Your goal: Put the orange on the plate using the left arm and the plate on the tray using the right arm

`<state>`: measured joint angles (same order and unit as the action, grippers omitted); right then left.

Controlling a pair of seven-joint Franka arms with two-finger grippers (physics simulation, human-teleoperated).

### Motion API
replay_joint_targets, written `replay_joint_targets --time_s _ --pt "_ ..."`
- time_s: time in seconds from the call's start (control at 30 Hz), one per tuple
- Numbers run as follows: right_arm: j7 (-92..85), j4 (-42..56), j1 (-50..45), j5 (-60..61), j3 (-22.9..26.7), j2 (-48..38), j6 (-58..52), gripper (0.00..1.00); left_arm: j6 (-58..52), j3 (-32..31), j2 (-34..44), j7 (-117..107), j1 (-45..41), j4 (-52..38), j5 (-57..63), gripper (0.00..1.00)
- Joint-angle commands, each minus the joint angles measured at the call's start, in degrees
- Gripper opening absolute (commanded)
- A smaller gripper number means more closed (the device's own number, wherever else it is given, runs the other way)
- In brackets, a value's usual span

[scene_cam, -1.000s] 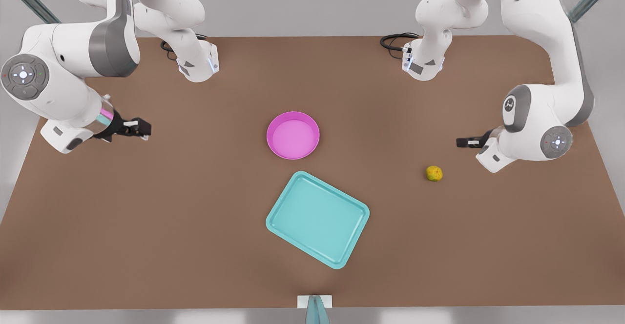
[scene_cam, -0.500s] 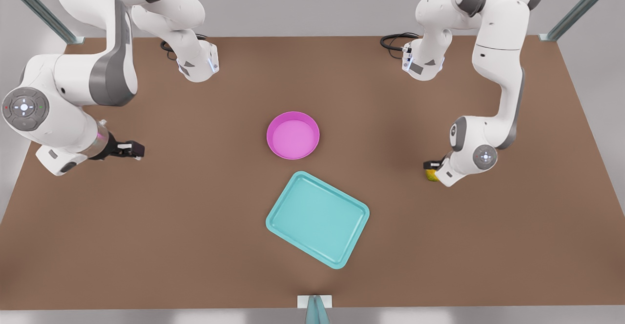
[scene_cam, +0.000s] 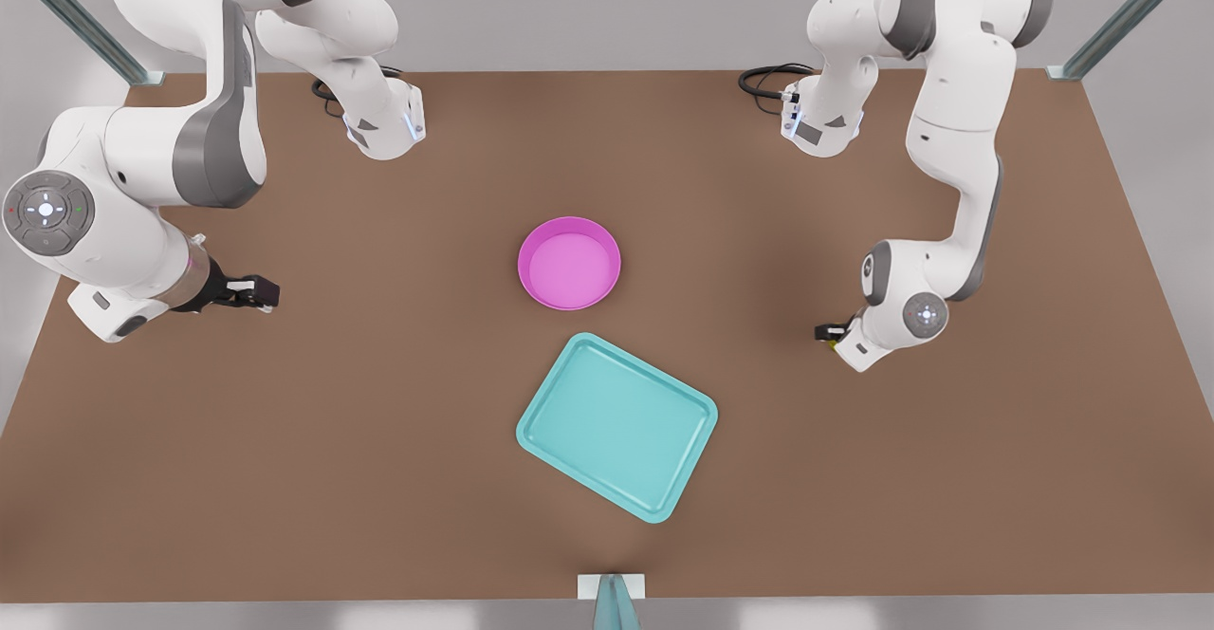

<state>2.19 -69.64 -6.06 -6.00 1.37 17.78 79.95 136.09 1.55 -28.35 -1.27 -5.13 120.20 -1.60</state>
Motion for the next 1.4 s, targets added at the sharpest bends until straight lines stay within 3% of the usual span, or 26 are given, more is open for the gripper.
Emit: replay_joint_targets --time_s 0.0,0.13,0.17,0.2,0.37,0.47,0.57,0.7,0.77,0.83,0.9,0.97,1.0,1.03,1.13,1.17,1.2,1.23,1.27,1.33,1.37 --pt "0.09 0.03 0.00 0.03 0.04 -0.02 -0.14 1.00 0.75 -0.06 -0.74 -0.40 -0.05 -0.06 0.11 1.00" --pt "0.09 0.03 0.00 0.03 0.04 -0.02 -0.14 1.00 1.02 0.03 -1.27 -0.58 -0.05 -0.06 0.11 0.97" --pt "0.09 0.03 0.00 0.03 0.04 -0.02 -0.14 1.00 0.75 -0.06 -1.18 -0.58 -0.05 -0.06 0.11 0.78" --pt "0.09 0.03 0.00 0.03 0.04 -0.02 -0.14 1.00 0.31 0.03 -1.09 -0.58 -0.05 -0.23 0.11 0.67" --pt "0.09 0.03 0.00 0.03 0.04 -0.02 -0.14 1.00 0.23 0.03 -0.65 -1.11 -0.14 -0.32 0.11 0.64" --pt "0.09 0.03 0.00 -0.06 0.04 -0.02 -0.14 1.00 -5.57 -0.67 -0.39 -1.81 -0.58 -2.95 0.02 0.64" --pt "0.18 0.03 0.00 -0.06 0.04 -0.02 -0.14 1.00 -16.64 -0.76 -0.48 -10.68 -8.39 -11.57 -0.68 0.64" --pt "0.18 0.03 0.00 -0.06 0.04 -0.02 -0.14 1.00 -30.53 -0.85 -0.56 -29.39 -30.88 -22.20 -0.86 0.64" --pt "0.18 0.03 0.00 -0.06 0.04 -0.02 -0.14 1.00 -31.33 -2.87 -0.92 -35.99 -38.45 -24.05 -3.67 0.64" --pt "0.18 0.03 0.00 -0.06 0.04 -0.02 -0.14 1.00 -31.33 -4.54 -5.91 -41.44 -43.90 -31.42 -8.41 0.64" --pt "0.18 0.03 0.00 -0.06 0.04 -0.02 -0.14 1.00 -30.80 -4.63 -12.69 -45.49 -46.19 -40.48 -11.14 0.65" --pt "0.18 -0.06 0.00 -0.06 0.04 -0.02 -0.23 1.00 -29.84 -4.63 -14.45 -45.67 -46.55 -41.10 -11.50 0.65" --pt "0.18 -0.06 0.00 -0.15 0.04 -0.02 -0.23 1.00 -29.83 -4.54 -15.15 -45.49 -46.55 -41.10 -11.23 0.78" --pt "0.18 -0.06 0.00 -0.06 0.04 0.06 -0.32 1.00 -29.83 -4.54 -15.42 -45.40 -46.63 -41.10 -10.88 1.00" --pt "0.18 -0.06 0.00 -0.15 0.04 0.06 -0.58 1.00 -30.36 -4.54 -15.16 -45.58 -46.63 -41.10 -10.62 1.00" --pt "0.18 -0.06 0.00 -0.15 0.04 0.06 -0.58 1.00 -33.77 -3.49 -11.30 -45.05 -46.11 -41.10 -10.70 1.00" --pt "0.18 -0.06 0.00 -0.06 0.04 0.06 -0.58 1.00 -46.24 1.77 -5.06 -42.51 -43.91 -41.54 -11.32 1.00" --pt "0.18 -0.06 -0.09 -0.06 -0.05 0.50 -0.67 1.00 -61.01 10.47 0.75 -30.22 -40.31 -45.93 -12.02 1.00" --pt "0.18 -0.32 -0.70 0.29 -0.40 1.82 -1.46 1.00 -70.25 21.02 1.81 -17.56 -37.93 -51.20 -12.81 1.00" --pt "0.00 -0.15 -2.11 1.69 -4.88 12.36 -7.26 1.00 -72.46 39.83 1.81 0.73 -37.41 -52.62 -12.90 1.00" --pt "0.00 -0.06 -2.02 3.27 -6.81 16.67 -6.56 1.00 -71.93 41.69 1.72 1.71 -34.60 -52.70 -13.43 1.00"
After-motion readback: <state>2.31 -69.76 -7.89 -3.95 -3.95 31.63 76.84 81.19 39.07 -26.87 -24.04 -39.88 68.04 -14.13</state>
